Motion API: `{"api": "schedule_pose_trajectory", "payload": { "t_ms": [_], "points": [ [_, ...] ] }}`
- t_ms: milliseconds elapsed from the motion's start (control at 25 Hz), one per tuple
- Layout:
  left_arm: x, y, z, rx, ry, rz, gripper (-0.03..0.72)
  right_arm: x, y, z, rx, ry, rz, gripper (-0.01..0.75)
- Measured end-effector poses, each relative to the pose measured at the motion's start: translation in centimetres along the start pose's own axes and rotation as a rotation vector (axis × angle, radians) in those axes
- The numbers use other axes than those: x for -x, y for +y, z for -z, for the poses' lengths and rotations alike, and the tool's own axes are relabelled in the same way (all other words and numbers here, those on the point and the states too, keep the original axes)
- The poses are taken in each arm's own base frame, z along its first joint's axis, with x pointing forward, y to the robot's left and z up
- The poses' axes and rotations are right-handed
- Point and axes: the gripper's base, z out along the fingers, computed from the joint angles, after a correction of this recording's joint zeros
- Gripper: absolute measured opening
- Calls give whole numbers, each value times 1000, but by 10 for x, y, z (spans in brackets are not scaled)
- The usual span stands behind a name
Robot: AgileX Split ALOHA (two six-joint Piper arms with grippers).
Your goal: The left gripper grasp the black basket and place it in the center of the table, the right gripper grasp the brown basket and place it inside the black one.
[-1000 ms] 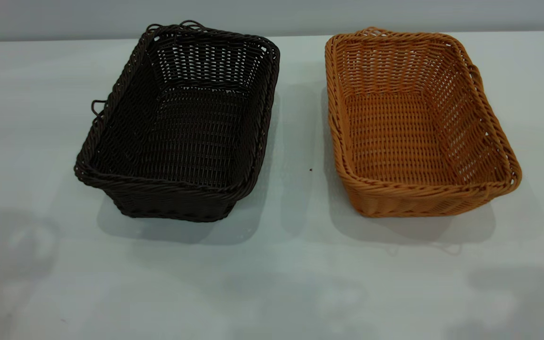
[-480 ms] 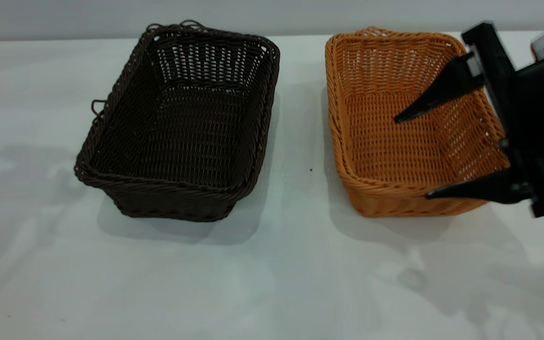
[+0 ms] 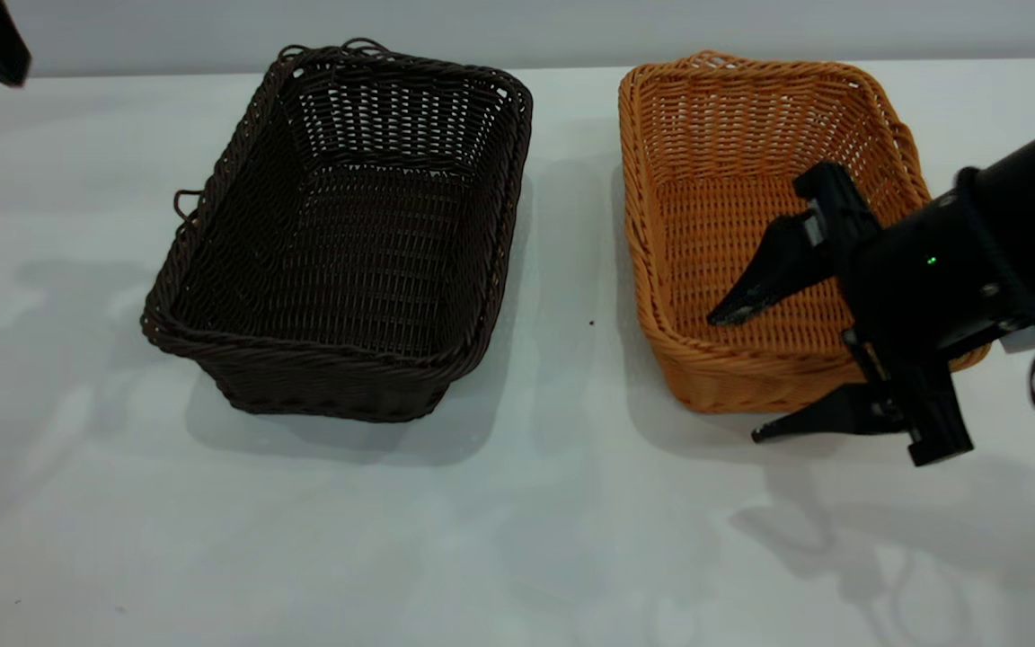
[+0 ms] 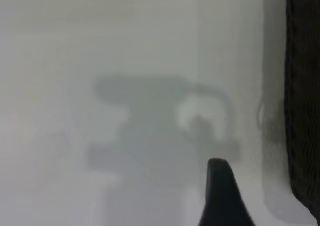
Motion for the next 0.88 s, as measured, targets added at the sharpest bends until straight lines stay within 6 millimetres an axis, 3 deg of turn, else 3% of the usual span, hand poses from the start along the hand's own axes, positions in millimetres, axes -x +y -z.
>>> {"api": "schedule_pose_trajectory", "payload": {
  "t_ms": [240,680,880],
  "points": [
    [9,-18,-28,-28,78,-47,411,13,9,-11,-17,-109,-57,542],
    [22,-64,-101,-72,156,-149,411,14,17,-12,5,-121,-55,542],
    [14,-78,-135,-80,205,-178,411,15,17,-12,2,-129,-37,542]
  ]
}}
